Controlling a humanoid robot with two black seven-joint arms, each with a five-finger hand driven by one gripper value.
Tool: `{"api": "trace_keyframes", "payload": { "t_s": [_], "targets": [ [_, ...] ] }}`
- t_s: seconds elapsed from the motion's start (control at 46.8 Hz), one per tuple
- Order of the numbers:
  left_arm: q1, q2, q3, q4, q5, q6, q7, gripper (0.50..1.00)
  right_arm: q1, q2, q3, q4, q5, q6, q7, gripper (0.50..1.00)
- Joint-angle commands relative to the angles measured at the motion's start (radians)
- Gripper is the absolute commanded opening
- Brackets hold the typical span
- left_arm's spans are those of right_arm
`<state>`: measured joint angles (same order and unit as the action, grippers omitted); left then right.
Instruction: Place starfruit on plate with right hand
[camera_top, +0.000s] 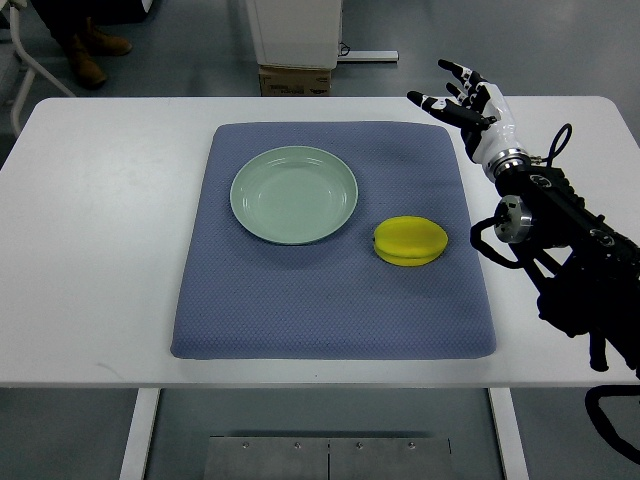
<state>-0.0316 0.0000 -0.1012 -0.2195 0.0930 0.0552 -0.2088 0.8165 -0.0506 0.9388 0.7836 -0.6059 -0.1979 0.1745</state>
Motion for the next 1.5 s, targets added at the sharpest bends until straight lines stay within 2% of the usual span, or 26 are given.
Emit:
{"api": "trace_keyframes", "payload": {
  "t_s": [0.0,1.025,1.303,1.474],
  "targets": [
    [0.002,0.000,0.000,0.000,0.001,0.002,-0.001,1.000,0.000,0.000,0.000,0.000,0.000,0.000,0.000,1.000],
    [0.004,0.000,0.000,0.002,-0.002,0.006,-0.001,1.000,-0.005,0.000,0.003,-0.007,0.002,0.002,-0.001,1.000],
    [0.004,0.000,-0.002,0.002,-0.002,0.006,-0.001,1.000,-0.002,0.005,0.003,-0.047,0.003,0.003,-0.001,1.000],
    [0.004,0.000,0.000,0.002,-0.002,0.006,-0.001,1.000,0.020,0.012,0.003,-0.107,0.005,0.003,-0.001,1.000]
  ]
}}
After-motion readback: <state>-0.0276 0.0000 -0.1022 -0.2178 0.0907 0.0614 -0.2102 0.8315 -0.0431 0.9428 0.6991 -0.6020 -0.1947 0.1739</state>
